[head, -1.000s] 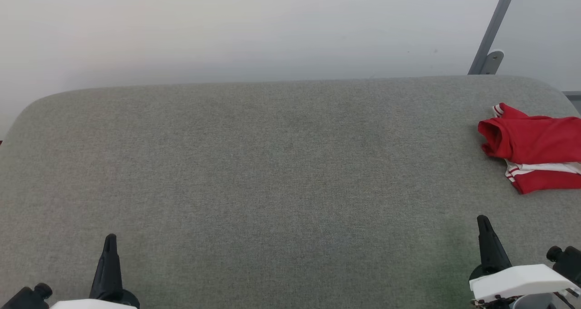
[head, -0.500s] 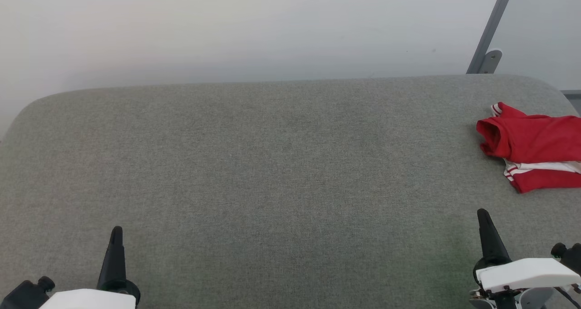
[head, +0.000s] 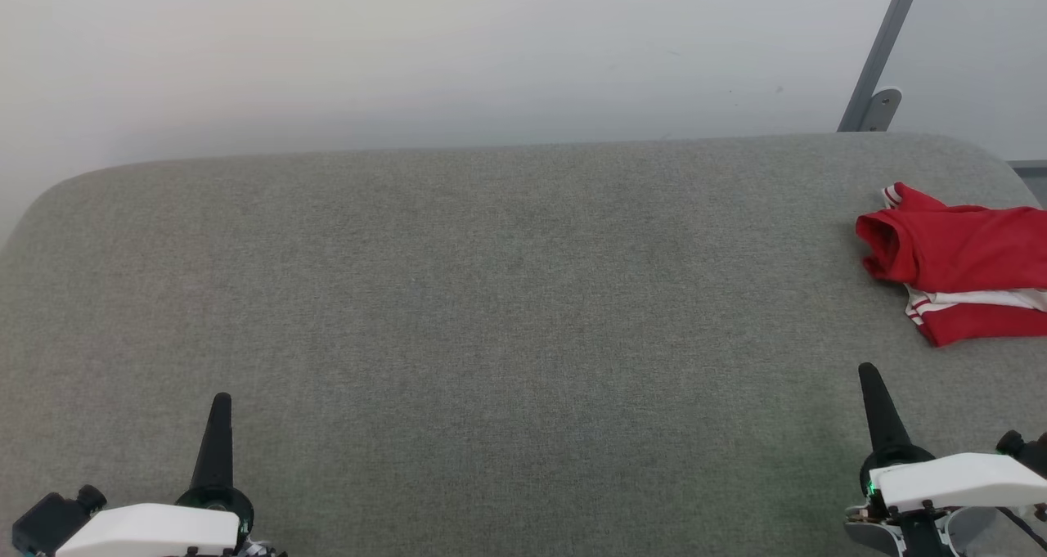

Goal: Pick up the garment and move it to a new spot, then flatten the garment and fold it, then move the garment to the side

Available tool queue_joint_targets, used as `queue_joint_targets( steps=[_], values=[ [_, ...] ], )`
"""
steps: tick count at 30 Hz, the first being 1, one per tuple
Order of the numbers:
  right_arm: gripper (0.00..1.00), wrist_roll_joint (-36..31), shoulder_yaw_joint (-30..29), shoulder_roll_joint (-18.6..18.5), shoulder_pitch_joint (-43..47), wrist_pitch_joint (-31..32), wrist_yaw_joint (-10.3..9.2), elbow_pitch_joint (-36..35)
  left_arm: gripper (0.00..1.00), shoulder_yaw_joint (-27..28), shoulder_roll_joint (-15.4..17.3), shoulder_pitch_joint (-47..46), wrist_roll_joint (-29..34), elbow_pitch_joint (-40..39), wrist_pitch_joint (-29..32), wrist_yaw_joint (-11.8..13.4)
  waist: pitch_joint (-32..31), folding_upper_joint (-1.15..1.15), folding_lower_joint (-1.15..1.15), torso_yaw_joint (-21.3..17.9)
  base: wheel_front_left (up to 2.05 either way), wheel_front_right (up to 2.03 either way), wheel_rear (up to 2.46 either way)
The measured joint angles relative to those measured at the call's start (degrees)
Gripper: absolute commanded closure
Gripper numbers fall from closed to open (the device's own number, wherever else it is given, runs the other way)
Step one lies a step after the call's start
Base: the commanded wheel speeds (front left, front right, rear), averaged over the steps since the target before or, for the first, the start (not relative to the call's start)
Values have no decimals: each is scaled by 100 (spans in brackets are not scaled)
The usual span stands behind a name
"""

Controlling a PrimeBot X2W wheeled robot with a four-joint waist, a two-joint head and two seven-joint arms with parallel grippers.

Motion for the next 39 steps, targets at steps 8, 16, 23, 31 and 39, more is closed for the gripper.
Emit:
queue_joint_targets(
  steps=[8,16,23,31,39],
  values=[
    [100,414,-14,11,-21,113,-1,-27,100,-3,-31,-109,-391,68,126,0,3,0,0,-14,0,0,0],
    [100,809,-27,21,-73,218,-1,-47,100,-4,-67,-218,-757,129,234,0,5,0,0,-27,0,0,0],
    [100,1126,-36,29,-124,309,-1,-64,100,-5,-93,-277,-1066,188,333,0,8,0,0,-39,0,0,0],
    [100,1474,-48,36,-157,413,-1,-82,100,-4,-114,-370,-1384,245,434,0,10,0,0,-53,0,0,0],
    [100,1833,-60,49,-202,510,-1,-100,100,-4,-135,-465,-1713,294,547,0,13,0,0,-68,0,0,0]
  ],
)
